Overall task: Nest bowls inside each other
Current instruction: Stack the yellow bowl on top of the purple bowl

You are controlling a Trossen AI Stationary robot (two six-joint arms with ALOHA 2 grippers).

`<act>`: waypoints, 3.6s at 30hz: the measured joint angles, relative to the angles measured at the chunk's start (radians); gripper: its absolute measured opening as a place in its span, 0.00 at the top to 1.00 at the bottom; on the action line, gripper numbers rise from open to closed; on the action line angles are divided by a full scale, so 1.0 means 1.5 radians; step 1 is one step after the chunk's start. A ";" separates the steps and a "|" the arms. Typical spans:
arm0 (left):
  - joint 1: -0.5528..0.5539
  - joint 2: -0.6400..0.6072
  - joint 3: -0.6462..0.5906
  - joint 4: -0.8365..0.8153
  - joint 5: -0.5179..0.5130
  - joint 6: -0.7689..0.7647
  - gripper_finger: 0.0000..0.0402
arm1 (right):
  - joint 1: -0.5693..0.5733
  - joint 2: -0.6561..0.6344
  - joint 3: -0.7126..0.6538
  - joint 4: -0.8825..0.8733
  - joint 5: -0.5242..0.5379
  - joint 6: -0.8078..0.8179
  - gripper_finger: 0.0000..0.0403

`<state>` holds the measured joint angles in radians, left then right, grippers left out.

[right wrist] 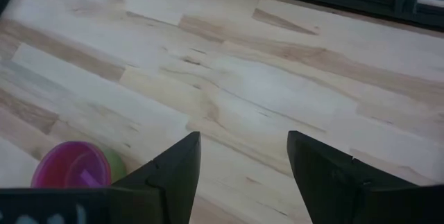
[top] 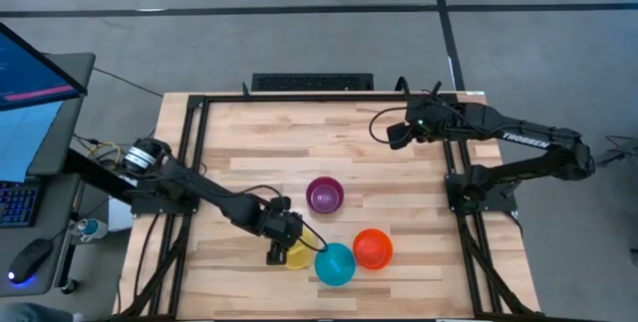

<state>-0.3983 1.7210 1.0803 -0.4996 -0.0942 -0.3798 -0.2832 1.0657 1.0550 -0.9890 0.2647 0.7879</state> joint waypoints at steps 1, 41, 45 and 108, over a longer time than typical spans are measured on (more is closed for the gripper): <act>0.000 0.004 -0.011 0.007 0.003 -0.004 0.51 | 0.000 0.000 0.000 -0.001 0.000 0.000 0.41; 0.091 0.022 -0.027 -0.004 -0.006 0.115 0.90 | 0.004 0.001 0.000 -0.021 0.017 -0.007 0.41; 0.114 0.022 -0.009 -0.028 0.030 0.115 0.97 | 0.004 0.001 0.000 -0.027 0.017 -0.007 0.41; 0.291 0.232 0.493 -0.235 0.240 0.388 0.86 | 0.435 -0.071 0.000 0.059 -0.098 0.143 0.41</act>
<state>0.0389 2.0693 1.8192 -0.8527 0.2664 0.2023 0.3699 0.9588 1.0546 -0.8998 0.1173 1.0021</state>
